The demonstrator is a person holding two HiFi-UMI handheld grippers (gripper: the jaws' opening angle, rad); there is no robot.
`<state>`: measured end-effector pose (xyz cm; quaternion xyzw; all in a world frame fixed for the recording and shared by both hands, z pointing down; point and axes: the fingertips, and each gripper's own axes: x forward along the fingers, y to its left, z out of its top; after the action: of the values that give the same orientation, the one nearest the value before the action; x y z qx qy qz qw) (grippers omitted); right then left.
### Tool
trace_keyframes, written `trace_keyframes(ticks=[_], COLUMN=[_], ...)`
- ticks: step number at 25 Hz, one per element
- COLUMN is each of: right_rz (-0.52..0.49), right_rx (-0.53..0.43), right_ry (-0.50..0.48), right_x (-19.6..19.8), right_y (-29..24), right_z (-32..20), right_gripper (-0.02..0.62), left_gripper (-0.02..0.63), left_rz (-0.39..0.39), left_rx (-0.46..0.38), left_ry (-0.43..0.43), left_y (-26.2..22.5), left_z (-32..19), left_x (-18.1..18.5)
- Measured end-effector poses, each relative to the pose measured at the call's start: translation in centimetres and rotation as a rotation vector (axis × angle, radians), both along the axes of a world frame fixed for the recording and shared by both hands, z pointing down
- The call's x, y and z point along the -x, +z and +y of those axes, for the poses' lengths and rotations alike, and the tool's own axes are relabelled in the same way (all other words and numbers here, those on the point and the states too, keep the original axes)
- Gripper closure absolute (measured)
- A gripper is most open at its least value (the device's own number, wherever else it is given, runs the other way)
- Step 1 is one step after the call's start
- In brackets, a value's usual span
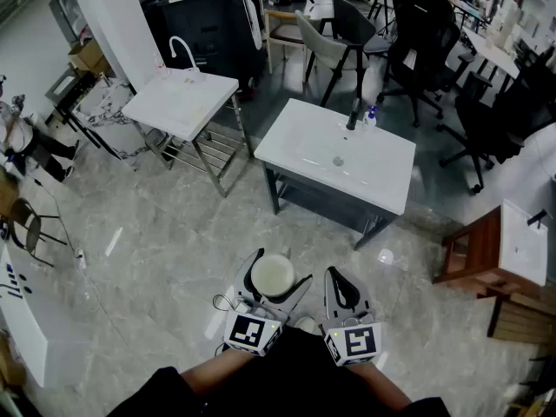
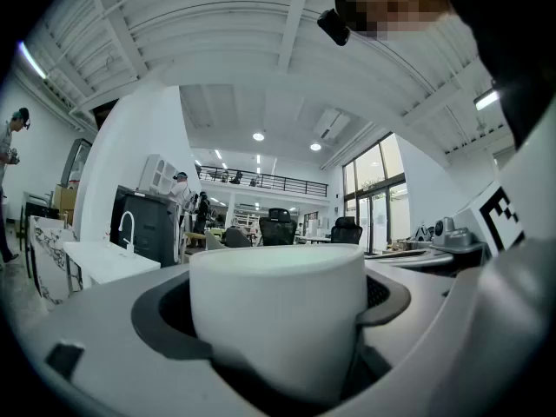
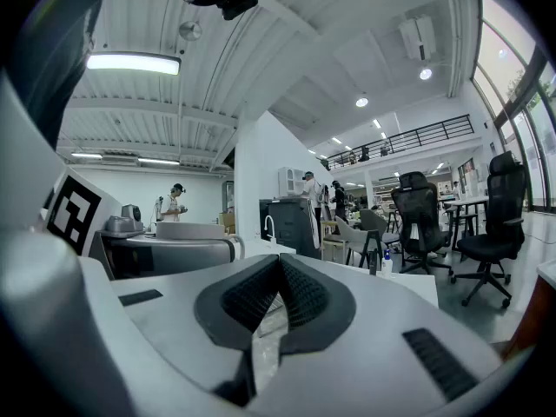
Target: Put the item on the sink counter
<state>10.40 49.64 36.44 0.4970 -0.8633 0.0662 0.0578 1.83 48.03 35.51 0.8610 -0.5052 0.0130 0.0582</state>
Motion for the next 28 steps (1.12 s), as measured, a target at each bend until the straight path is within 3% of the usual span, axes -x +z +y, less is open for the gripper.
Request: trace_keyframes(ticks=[7,14,22,28], right_rz=[-0.083,-0.102,-0.076,-0.034], right_rx=[0.007,0.053,0.074,0.066], right_ry=[-0.036,0.000,0.053,0.107], right_x=[-0.6,-1.2,0.4,2.5], right_y=[0.3,2.7,4.0,3.8], right_z=[0.9,-0.5,-5.5,-13.0], right_gripper=[0.563,0.563,0.563,0.563], left_gripper=[0.150,0.150,0.150,0.150], left_rz=[0.000,-0.029,-0.021,-0.010], left_rx=[-0.037,-0.018,-0.014,-0.007], left_ry=[-0.040,-0.077,0.002,0.052], left_y=[-0.4,1.2,2.8,2.9], left_z=[0.6,-1.1,-7.4,-15.3], left_x=[0.4,2.6,2.9,4.6])
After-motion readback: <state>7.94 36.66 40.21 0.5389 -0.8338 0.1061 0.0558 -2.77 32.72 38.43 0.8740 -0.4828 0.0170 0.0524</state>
